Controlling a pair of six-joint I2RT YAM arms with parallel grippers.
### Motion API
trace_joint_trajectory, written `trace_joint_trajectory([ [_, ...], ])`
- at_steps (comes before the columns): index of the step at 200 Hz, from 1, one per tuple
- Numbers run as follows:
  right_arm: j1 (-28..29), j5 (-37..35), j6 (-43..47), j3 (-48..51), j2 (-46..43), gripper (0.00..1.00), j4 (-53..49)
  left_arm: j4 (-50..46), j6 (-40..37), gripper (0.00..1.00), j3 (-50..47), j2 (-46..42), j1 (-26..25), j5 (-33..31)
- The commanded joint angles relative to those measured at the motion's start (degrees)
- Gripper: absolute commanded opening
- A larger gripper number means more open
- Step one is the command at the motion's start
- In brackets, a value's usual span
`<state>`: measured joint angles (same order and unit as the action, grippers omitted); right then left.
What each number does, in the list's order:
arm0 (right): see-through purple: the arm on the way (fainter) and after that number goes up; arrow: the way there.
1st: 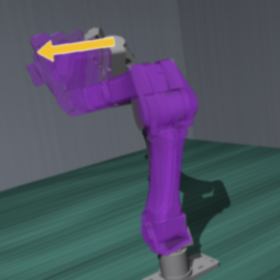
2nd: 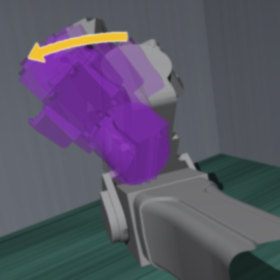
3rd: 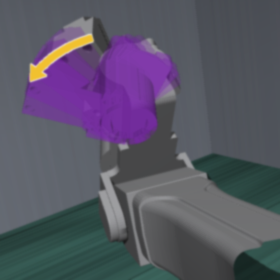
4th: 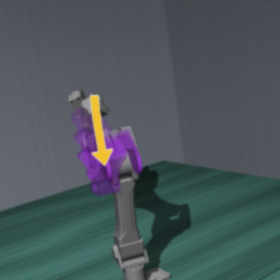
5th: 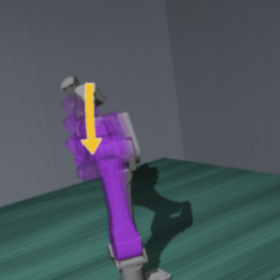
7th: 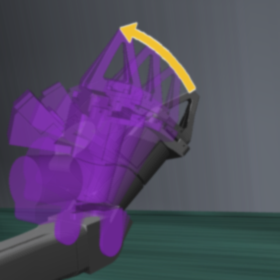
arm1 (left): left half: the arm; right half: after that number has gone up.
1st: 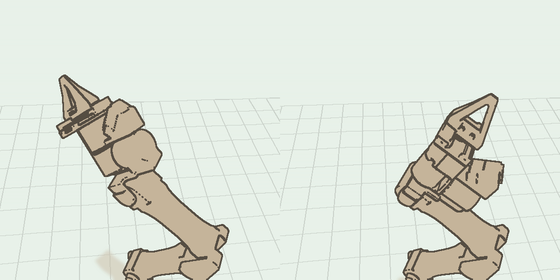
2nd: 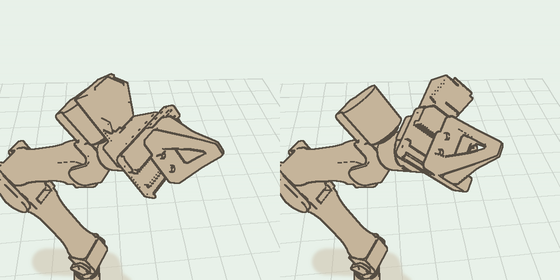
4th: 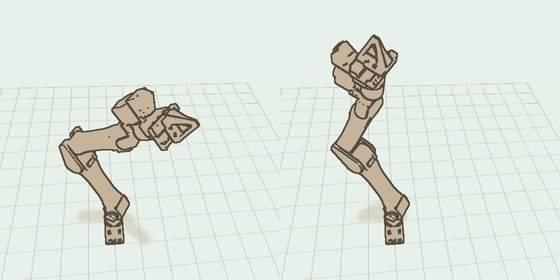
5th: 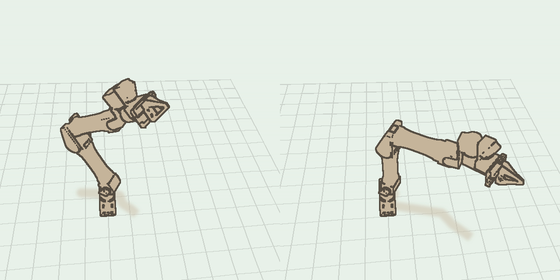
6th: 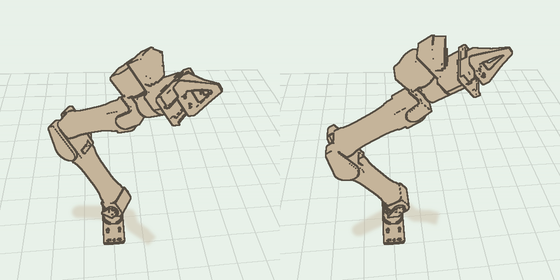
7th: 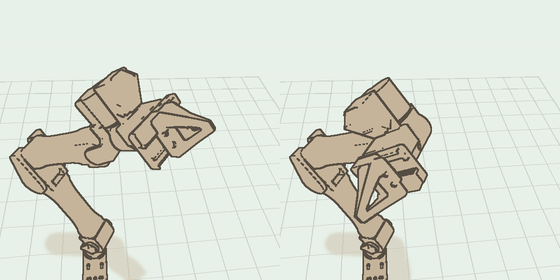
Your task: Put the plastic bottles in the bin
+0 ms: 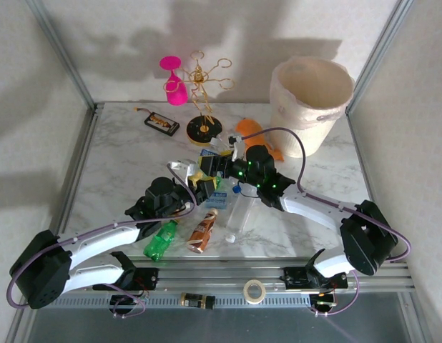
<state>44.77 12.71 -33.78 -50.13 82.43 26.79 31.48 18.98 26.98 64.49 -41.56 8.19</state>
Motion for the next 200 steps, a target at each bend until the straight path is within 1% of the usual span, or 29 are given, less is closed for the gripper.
trace_joint_trajectory([
  [1, 0.34, 0.56, -0.50, -1.29, 0.72, 0.88, 0.95, 3.82, -1.67, 0.37, 0.73, -1.94, -1.10, 0.23],
  [18, 0.27, 0.41, -0.74, -1.24, 0.73, 0.84, 0.90, 4.22, -1.76, 0.38, 0.20, -2.69, -1.40, -0.60],
  [35, 0.31, 0.47, -0.89, -1.12, 0.65, 0.77, 1.07, 4.20, -1.69, 0.38, -0.08, -3.18, -1.42, -1.13],
  [54, 0.23, 0.86, -1.09, -0.94, 0.45, 0.63, 1.60, 4.20, -1.43, 0.41, -0.38, -3.40, -1.51, -1.41],
  [65, 0.23, 1.13, -1.20, -0.76, 0.28, 0.56, 1.82, 4.29, -1.23, 0.48, -0.51, -3.49, -1.55, -1.73],
  [75, 0.13, 1.40, -1.29, -0.59, 0.14, 0.52, 2.10, 4.45, -1.07, 0.57, -0.69, -3.58, -1.59, -2.14],
  [97, -0.12, 0.94, -1.79, -0.01, -0.41, 0.51, 2.69, 4.70, -0.71, 0.76, -1.13, -3.91, -1.67, -3.40],
  [130, -1.06, -0.98, -2.27, 1.43, -2.28, 0.50, 2.98, 5.09, 0.54, 0.92, -2.30, -5.17, -1.59, -7.96],
  [152, -2.49, -2.74, -1.52, 1.54, -4.01, 0.49, 0.37, 5.35, 2.44, 0.99, -3.83, -6.92, -1.41, -13.82],
  [169, -4.08, -5.25, -0.40, 1.11, -6.11, 0.49, -3.12, 4.31, 4.32, 1.00, -4.67, -8.03, -0.55, -18.16],
  [184, -4.70, -7.78, 1.22, 0.66, -8.60, 0.48, -6.04, 2.56, 6.60, 0.99, -4.98, -8.36, 0.86, -20.64],
  [188, -6.33, -8.59, 1.99, 0.29, -9.42, 0.48, -7.00, 1.92, 7.25, 0.99, -5.01, -8.33, 1.34, -21.16],
  [200, -7.68, -10.74, 3.89, -1.12, -11.13, 0.47, -9.79, -0.37, 9.71, 1.00, -4.81, -7.82, 2.99, -22.58],
])
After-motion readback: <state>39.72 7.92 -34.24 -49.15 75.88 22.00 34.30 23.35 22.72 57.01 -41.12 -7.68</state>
